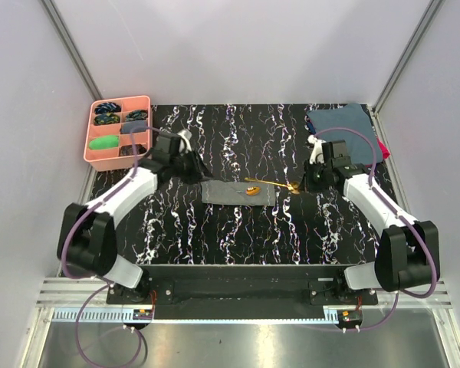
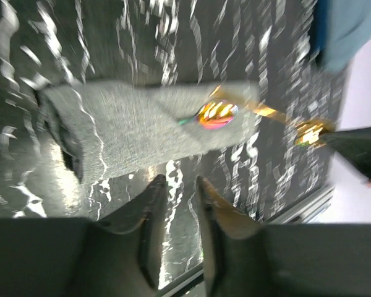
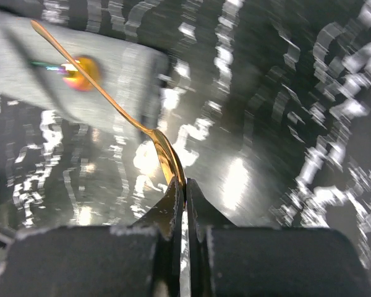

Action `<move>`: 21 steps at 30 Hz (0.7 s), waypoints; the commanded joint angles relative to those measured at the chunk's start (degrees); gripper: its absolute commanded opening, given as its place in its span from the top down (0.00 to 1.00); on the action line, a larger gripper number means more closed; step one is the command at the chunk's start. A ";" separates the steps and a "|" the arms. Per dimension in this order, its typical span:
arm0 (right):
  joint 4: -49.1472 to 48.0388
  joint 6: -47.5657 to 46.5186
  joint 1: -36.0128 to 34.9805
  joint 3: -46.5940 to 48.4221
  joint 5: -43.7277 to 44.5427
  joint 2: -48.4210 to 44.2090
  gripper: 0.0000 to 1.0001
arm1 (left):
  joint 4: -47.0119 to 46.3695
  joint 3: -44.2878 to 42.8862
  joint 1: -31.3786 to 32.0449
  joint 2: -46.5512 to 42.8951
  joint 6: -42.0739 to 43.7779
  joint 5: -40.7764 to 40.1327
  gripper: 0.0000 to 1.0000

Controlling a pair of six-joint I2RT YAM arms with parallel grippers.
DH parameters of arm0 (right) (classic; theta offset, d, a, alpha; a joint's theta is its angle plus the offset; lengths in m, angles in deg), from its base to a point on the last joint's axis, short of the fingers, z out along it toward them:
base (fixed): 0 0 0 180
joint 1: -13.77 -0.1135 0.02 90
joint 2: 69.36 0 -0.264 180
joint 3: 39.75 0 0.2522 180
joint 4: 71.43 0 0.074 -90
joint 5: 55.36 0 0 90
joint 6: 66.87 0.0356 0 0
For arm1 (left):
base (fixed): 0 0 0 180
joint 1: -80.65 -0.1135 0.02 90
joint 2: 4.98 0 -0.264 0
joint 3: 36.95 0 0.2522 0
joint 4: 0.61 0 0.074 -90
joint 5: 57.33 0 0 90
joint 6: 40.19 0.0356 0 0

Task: Fold the napkin into a case and place the utensils inside
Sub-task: Pick up the smaller rectangle folded napkin.

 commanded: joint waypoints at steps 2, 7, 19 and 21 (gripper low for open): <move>4.27 0.71 1.29 3.51 4.78 0.84 1.00 | -5.99 0.70 3.05 5.66 2.13 -2.44 0.87; 4.89 0.71 1.29 4.65 3.47 3.66 1.00 | -7.14 0.70 3.14 9.79 3.37 -3.94 0.96; 0.84 2.38 1.20 2.10 0.22 1.20 1.00 | -7.14 1.41 3.05 11.82 4.60 -5.87 1.00; 1.36 2.12 1.12 2.54 -1.53 0.85 1.00 | -7.05 2.19 3.05 11.29 4.51 -5.96 1.00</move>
